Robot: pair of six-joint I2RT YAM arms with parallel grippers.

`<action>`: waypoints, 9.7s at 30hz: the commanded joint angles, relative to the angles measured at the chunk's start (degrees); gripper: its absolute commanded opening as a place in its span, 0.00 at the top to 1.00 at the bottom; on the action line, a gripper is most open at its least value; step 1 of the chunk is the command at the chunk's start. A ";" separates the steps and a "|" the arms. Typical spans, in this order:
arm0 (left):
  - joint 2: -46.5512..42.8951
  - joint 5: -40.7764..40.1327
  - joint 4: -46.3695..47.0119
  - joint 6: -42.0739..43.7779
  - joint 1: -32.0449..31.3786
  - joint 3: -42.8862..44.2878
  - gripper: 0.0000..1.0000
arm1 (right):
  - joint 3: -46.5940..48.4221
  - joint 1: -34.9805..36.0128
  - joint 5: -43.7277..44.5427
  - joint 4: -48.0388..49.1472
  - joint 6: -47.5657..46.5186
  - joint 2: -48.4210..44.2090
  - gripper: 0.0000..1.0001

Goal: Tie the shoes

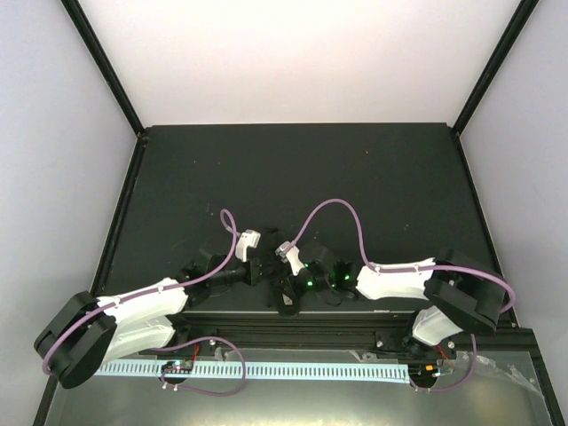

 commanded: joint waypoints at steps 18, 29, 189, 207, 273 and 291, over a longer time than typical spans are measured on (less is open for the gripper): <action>-1.45 1.17 3.34 0.48 1.09 0.34 0.99 | -8.62 -8.93 -2.47 -1.58 -9.43 -18.21 0.30; -1.30 1.81 3.17 0.53 1.18 0.43 0.98 | -5.21 -10.22 -9.71 6.12 -11.13 -6.61 0.61; 18.19 26.39 -0.79 22.46 9.35 9.09 0.75 | -3.22 -10.22 -7.55 17.83 -4.64 1.37 0.98; 2.15 10.07 -0.88 19.41 9.43 3.01 0.98 | -4.34 -10.17 -9.27 9.75 -8.12 -2.18 0.98; -13.38 -29.38 -15.64 25.19 -4.59 2.55 0.98 | 11.07 -12.85 14.03 -17.43 7.31 -5.20 0.29; -10.81 -37.53 -20.19 25.08 -9.47 6.57 0.98 | 20.54 -11.60 0.45 -10.76 21.36 11.29 0.30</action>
